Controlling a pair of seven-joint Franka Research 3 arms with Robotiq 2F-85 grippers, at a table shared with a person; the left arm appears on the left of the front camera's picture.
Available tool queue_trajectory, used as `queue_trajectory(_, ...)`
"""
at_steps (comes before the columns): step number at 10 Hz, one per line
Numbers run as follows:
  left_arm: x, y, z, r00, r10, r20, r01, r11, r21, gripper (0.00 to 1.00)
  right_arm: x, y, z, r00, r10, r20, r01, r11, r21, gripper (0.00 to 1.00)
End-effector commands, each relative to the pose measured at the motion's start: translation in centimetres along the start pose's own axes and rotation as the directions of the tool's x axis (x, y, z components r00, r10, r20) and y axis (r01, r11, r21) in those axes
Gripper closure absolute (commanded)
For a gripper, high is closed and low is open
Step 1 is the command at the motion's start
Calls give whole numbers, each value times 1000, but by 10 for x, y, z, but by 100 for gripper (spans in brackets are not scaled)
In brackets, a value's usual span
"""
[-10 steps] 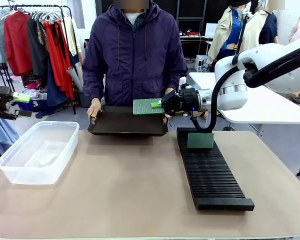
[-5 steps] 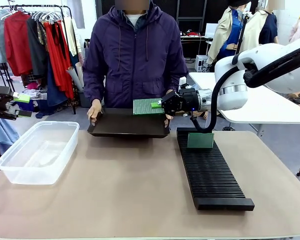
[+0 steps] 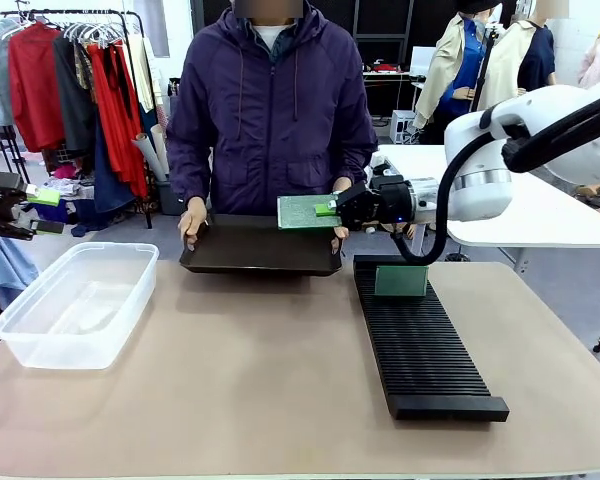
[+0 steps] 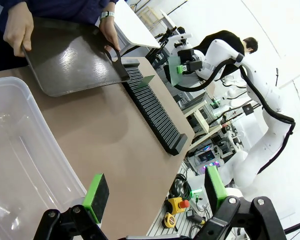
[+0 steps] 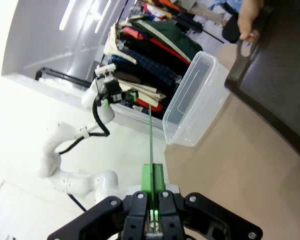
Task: Sort PCBs into racks and boxes based on the side picked up.
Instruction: If the short side of the Blank PCB is picked up, insert it into the PCB Rack ; if the long side is picked up, place it in the Organizing box.
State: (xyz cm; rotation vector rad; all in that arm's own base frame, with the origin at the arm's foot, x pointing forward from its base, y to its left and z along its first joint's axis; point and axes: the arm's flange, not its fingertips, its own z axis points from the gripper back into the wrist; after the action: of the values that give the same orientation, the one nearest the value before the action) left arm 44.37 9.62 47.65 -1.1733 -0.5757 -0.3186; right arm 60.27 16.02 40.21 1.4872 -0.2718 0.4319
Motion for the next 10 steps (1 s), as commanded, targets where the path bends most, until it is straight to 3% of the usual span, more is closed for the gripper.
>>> queue_trajectory(1,1,-2,1,1000,-3,3,3,1000,-1,0,-27,12,22,993,108,-36,-108,994,2,100)
queue_trajectory(6,1,-2,1,1000,-3,3,3,1000,-1,0,-83,20,79,961,278,3,-277,960,-28,100)
queue_trajectory(10,1,-2,1,1000,-3,3,3,1000,-1,0,-123,-3,115,914,405,33,-401,912,-87,100)
